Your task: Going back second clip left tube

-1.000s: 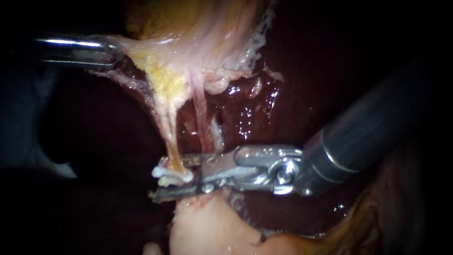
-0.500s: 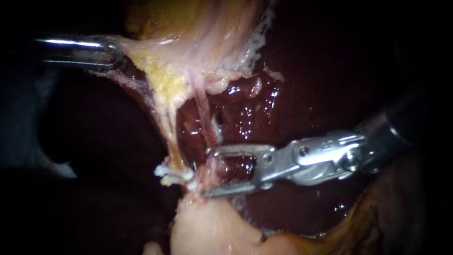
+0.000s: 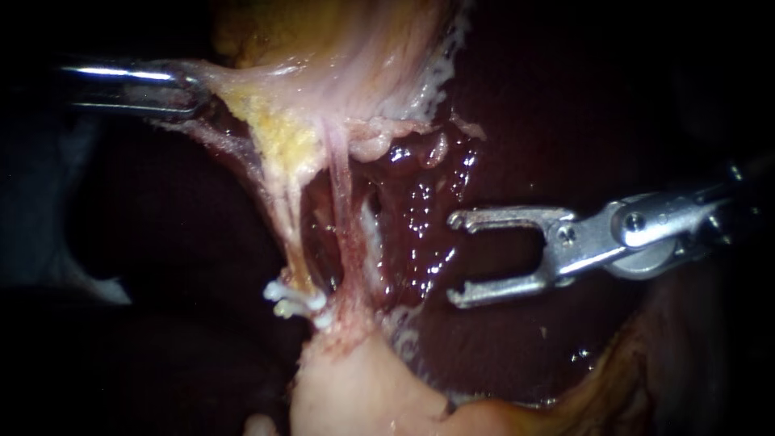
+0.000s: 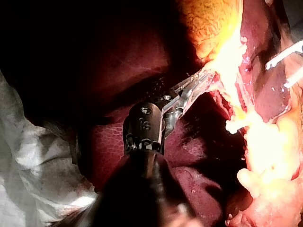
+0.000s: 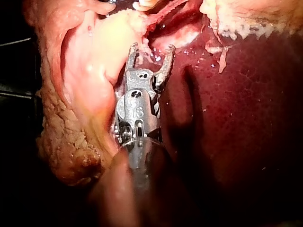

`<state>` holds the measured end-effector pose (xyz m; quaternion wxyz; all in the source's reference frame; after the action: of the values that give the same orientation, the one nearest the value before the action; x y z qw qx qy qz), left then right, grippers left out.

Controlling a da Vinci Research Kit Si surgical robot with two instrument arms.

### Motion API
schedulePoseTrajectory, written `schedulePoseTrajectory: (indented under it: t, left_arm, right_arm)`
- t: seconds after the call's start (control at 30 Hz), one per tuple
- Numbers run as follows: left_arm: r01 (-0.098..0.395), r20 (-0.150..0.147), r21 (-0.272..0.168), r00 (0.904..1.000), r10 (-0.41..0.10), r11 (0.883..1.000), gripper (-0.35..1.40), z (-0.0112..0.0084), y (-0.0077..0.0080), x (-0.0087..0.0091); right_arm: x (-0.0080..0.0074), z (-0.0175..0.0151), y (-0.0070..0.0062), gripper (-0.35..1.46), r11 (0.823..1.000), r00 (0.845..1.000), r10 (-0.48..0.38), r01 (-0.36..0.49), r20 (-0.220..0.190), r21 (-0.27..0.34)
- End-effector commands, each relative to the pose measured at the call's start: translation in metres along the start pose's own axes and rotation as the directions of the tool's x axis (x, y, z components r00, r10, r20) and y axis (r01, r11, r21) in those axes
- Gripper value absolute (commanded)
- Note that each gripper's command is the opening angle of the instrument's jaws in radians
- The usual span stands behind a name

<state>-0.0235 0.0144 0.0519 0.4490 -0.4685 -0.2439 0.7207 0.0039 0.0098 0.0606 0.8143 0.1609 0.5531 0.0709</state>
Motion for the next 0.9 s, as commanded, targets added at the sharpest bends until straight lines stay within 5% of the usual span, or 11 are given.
schedulePoseTrajectory:
  t: [0.03,0.27,0.63,0.9]
  left_arm:
    - [0.000,0.000,0.000,1.0000,0.000,1.000,-0.35,0.0001,0.0000,0.0000]
    - [-0.003,-0.004,0.006,1.0000,0.003,1.000,-0.35,0.0009,0.0001,-0.0005]
    - [-0.016,0.001,-0.005,0.9999,0.016,1.000,-0.35,0.0051,0.0004,-0.0029]
    - [-0.018,0.004,-0.006,0.9998,0.018,1.000,-0.35,0.0055,0.0003,-0.0030]
  right_arm:
    - [0.0000,0.0000,0.0000,0.50,1.000,1.000,0.001,-0.001,0.000,0.002]
    - [0.0000,0.0000,-0.0001,0.50,1.000,1.000,0.001,-0.001,0.000,0.002]
    - [0.0001,0.0000,-0.0003,0.50,1.000,1.000,0.000,0.000,0.000,0.002]
    - [0.0000,-0.0002,-0.0004,0.50,1.000,1.000,0.000,0.000,-0.001,0.003]
